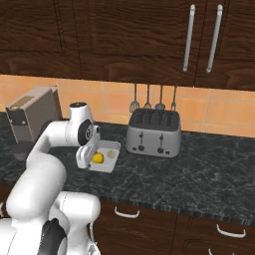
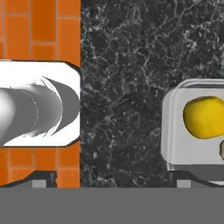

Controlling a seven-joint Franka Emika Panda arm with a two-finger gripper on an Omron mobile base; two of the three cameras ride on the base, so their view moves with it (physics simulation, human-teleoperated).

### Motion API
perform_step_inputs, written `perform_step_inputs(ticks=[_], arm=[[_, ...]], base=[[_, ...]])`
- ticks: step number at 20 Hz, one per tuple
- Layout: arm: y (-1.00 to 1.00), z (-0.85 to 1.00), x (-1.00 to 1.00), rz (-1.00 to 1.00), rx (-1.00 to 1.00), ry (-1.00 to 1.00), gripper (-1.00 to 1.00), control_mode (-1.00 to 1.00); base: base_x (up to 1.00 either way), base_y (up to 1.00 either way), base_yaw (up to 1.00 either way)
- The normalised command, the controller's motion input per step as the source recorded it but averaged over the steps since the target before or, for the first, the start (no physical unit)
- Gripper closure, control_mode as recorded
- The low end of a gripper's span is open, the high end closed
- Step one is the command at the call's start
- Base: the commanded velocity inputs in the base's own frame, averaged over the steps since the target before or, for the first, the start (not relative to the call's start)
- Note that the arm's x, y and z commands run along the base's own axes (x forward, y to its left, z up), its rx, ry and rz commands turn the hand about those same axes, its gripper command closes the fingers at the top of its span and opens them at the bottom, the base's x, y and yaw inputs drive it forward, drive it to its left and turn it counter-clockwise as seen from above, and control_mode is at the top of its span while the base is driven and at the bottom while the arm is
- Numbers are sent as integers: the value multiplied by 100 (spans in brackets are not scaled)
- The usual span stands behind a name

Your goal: Take the meat container that has the steak and place it on the second highest rack of the freezer. Then take the vegetable container that has the lemon and garlic and place it on the highest rack of the freezer.

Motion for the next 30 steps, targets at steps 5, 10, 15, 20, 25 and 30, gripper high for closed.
perform_step_inputs(ticks=[5, 10, 15, 20, 25, 30], arm=[[0, -44, 51, 16, 18, 5, -100, -100], [-5, -50, 25, 4, 12, 0, -100, -100], [-4, -45, 10, 0, 10, 0, -100, -100], [0, -13, 33, -1, 2, -2, -100, -100], [0, -34, 15, -2, 0, -2, -100, -100], [0, -35, 9, -3, 0, 0, -100, -100]], base=[[0, 0, 0], [0, 0, 0], [0, 0, 0], [0, 0, 0], [0, 0, 0], [0, 0, 0]])
